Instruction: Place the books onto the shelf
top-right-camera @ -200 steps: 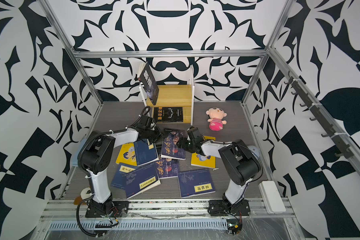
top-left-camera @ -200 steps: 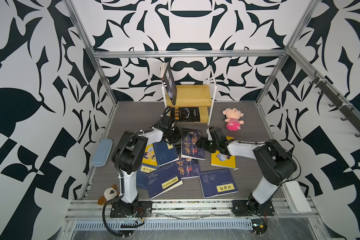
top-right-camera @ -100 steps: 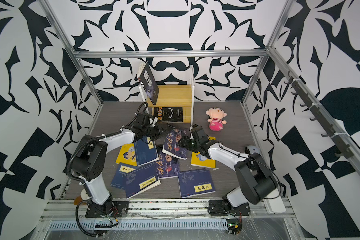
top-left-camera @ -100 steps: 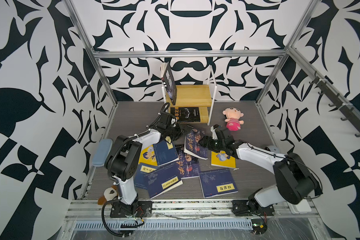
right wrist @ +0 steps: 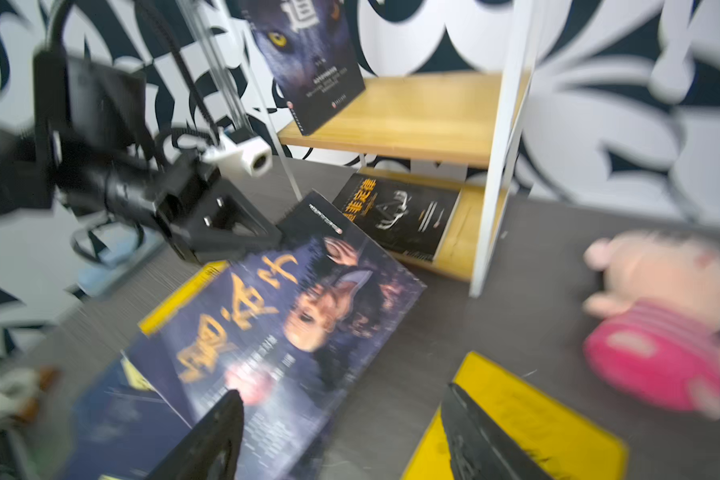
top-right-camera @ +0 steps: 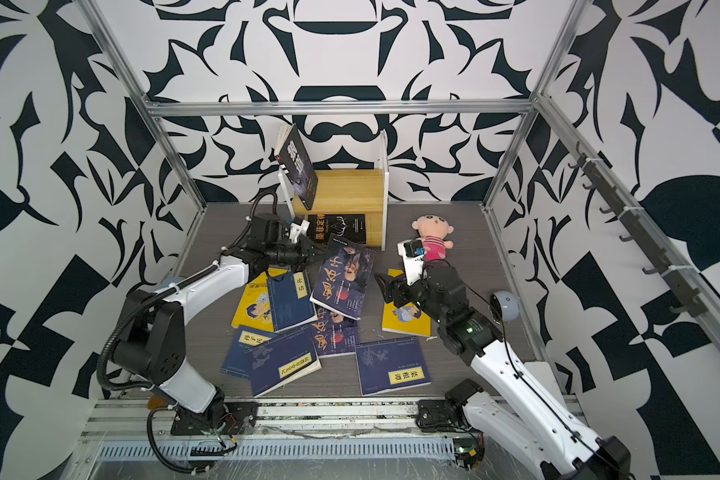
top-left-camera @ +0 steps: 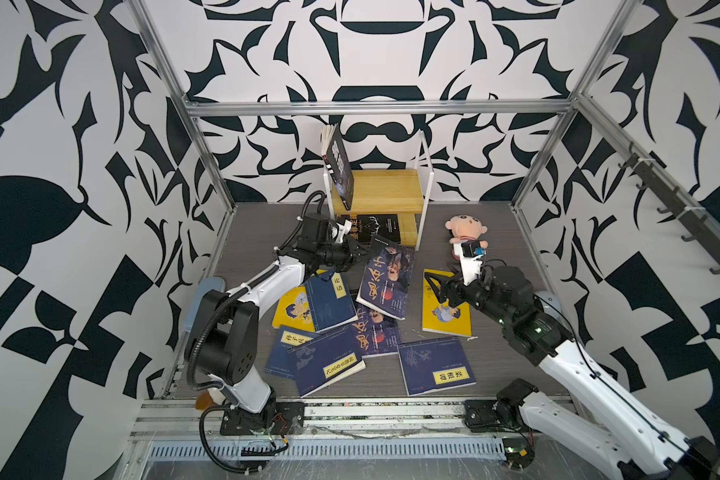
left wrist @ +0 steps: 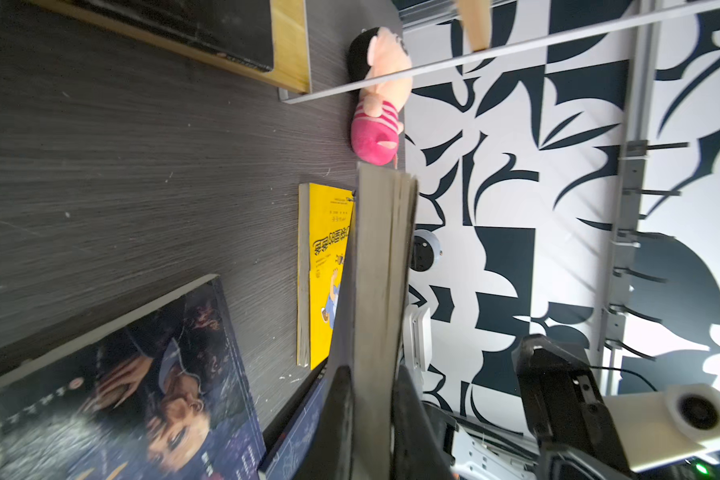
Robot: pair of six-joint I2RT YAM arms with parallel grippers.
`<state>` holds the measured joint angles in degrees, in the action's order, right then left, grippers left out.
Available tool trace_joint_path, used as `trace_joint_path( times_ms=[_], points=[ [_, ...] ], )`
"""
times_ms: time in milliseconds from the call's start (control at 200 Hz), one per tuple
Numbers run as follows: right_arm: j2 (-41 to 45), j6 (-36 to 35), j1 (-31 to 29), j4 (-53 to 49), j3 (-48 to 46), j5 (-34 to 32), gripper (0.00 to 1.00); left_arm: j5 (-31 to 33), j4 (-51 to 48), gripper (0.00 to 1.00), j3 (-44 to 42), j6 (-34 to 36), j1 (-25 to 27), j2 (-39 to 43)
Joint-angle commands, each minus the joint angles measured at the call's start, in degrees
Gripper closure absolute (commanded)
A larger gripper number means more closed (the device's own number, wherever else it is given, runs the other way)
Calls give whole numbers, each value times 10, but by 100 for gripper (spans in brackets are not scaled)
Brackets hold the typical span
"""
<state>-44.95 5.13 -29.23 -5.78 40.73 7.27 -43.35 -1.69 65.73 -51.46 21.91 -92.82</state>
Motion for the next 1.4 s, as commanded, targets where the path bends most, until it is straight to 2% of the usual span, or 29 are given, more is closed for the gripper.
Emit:
trace_joint_path(
  times_ms=[0, 100, 190, 290, 365, 455, 605, 845, 935, 1055, 1395],
  points=[
    [29, -211, -1, 14, -8, -7, 25, -81, -9, 100, 37, 18, -21, 49],
    [74, -321, -2, 94, -57, -2, 25, -103, -48, 100, 52, 51, -35, 71],
    [95, -430, -2, 163, -91, 43, 24, -132, -83, 100, 64, 76, -47, 88],
    [93, -505, -5, 191, -89, 44, 28, -166, -91, 100, 61, 81, -57, 106],
    [91, -563, -10, 244, -102, 47, 26, -186, -89, 100, 60, 81, -69, 116],
    [75, -654, -22, 214, -81, 63, 27, -201, -89, 100, 62, 81, -86, 120],
    [41, -806, -72, 185, -54, 21, 25, -223, -92, 100, 67, 95, -99, 125],
    [-29, -986, -191, 126, 1, -31, 25, -227, -95, 100, 69, 97, -109, 125],
    [-58, -1031, -220, 108, 16, -46, 27, -228, -95, 100, 72, 95, -109, 124],
    [-90, -1062, -229, 102, 30, -43, 30, -233, -95, 100, 70, 96, -108, 126],
    [-140, -1090, -229, 129, 40, -52, 34, -266, -94, 100, 62, 110, -100, 135]
  ],
)
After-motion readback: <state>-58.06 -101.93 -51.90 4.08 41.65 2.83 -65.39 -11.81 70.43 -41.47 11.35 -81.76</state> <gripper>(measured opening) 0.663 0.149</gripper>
